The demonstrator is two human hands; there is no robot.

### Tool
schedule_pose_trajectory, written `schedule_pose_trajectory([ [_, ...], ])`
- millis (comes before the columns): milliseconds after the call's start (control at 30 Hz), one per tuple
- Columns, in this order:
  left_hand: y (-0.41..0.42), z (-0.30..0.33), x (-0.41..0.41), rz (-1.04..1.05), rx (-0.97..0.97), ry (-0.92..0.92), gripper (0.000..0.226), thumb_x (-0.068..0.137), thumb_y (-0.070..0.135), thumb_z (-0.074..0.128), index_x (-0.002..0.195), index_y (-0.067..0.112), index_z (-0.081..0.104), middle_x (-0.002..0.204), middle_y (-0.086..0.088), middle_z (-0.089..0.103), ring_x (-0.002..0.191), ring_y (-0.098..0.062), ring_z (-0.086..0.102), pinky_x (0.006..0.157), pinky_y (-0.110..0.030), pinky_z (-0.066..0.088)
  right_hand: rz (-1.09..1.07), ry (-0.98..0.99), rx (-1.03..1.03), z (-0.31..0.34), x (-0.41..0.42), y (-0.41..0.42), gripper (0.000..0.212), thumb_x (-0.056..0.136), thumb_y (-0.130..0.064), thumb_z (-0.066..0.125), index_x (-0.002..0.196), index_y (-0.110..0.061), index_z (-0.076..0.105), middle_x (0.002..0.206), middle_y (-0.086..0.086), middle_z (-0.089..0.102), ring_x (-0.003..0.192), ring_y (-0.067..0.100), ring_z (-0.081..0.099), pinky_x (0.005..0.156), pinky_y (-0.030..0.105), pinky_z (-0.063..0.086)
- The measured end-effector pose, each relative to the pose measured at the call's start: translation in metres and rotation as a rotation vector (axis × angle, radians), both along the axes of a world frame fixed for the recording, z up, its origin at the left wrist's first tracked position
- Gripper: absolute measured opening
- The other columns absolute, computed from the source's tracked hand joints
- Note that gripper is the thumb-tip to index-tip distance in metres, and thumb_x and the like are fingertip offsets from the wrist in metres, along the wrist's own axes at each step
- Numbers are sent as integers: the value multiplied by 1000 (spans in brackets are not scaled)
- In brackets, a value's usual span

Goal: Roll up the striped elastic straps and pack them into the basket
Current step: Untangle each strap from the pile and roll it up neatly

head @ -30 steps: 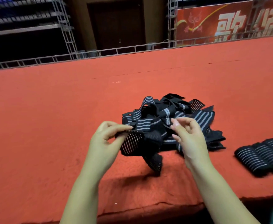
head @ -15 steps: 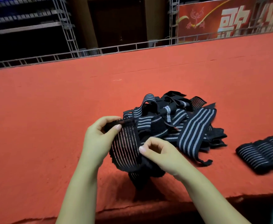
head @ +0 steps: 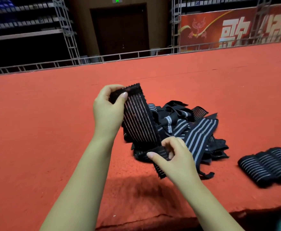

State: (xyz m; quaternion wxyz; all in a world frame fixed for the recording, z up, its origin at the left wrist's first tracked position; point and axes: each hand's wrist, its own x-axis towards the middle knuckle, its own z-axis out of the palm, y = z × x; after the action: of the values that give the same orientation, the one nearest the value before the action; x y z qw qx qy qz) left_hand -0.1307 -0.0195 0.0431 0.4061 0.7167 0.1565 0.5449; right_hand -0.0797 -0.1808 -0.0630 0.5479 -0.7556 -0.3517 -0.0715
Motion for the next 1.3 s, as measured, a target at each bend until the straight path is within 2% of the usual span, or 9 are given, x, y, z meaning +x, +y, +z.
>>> schedule_pose_trajectory([
  [133, 1, 2, 18, -23, 22, 40, 17, 88, 8, 63, 94, 23, 64, 92, 10, 63, 93, -14, 61, 86, -31, 51, -53, -30, -22, -23, -2, -3, 50, 51, -68, 66, 81, -33, 46, 113, -10, 41, 114, 7, 44, 97, 37, 42],
  [200, 1, 2, 26, -23, 29, 52, 17, 89, 8, 63, 95, 25, 63, 94, 9, 63, 95, -13, 60, 83, -22, 47, -34, 22, -21, -28, -1, -5, 48, 50, -71, 63, 75, -35, 42, 124, -10, 37, 126, 4, 34, 102, 30, 32],
  [300, 2, 0, 32, -9, 11, 53, 16, 89, 8, 62, 96, 22, 63, 92, 12, 61, 90, -7, 58, 80, -17, 44, 26, 114, -6, -33, 6, -10, 43, 61, -64, 66, 71, -26, 47, 114, -11, 52, 117, -4, 45, 95, 22, 39],
  [433, -4, -16, 37, -110, -92, 124, 19, 88, 6, 65, 100, 20, 62, 90, 15, 61, 82, 1, 58, 82, -22, 48, 80, 369, -13, -32, 17, -13, 25, 82, -31, 73, 73, -19, 53, 71, -4, 63, 71, 18, 69, 74, 35, 52],
  [633, -22, -55, 44, -287, -357, 203, 28, 87, 7, 69, 103, 27, 58, 86, -2, 70, 70, -10, 65, 64, -22, 51, -135, 369, 126, -6, 105, -13, 9, 91, -21, 63, 88, -18, 55, 91, 1, 64, 78, 14, 67, 70, 27, 48],
  [767, -30, -74, 66, -358, -423, 262, 31, 85, 7, 71, 106, 28, 60, 89, -2, 74, 79, -15, 70, 75, -31, 55, -387, 257, -103, 8, 220, 2, 40, 88, -23, 62, 122, -9, 48, 128, 13, 44, 104, 23, 52, 90, 26, 38],
  [1067, -22, -84, 130, -402, -406, 366, 27, 87, 15, 71, 107, 30, 62, 92, 3, 76, 88, -12, 72, 89, -38, 55, -528, 740, -185, -39, 374, 31, 73, 89, -22, 67, 141, 9, 26, 144, 25, 38, 131, 37, 43, 107, 40, 37],
  [1167, -16, -89, 143, -410, -402, 393, 28, 81, 30, 76, 104, 39, 64, 103, -1, 74, 99, -16, 70, 94, -46, 53, -531, 783, -96, -56, 397, 36, 67, 85, -24, 72, 134, 7, 37, 123, 24, 59, 109, 34, 60, 95, 42, 49],
  [1300, -12, -91, 148, -407, -426, 400, 37, 66, 49, 72, 102, 48, 63, 108, 1, 73, 109, -19, 66, 97, -48, 50, -496, 750, 11, -62, 411, 39, 34, 92, -9, 63, 122, 3, 55, 72, 9, 61, 38, 5, 57, 48, 16, 48],
])
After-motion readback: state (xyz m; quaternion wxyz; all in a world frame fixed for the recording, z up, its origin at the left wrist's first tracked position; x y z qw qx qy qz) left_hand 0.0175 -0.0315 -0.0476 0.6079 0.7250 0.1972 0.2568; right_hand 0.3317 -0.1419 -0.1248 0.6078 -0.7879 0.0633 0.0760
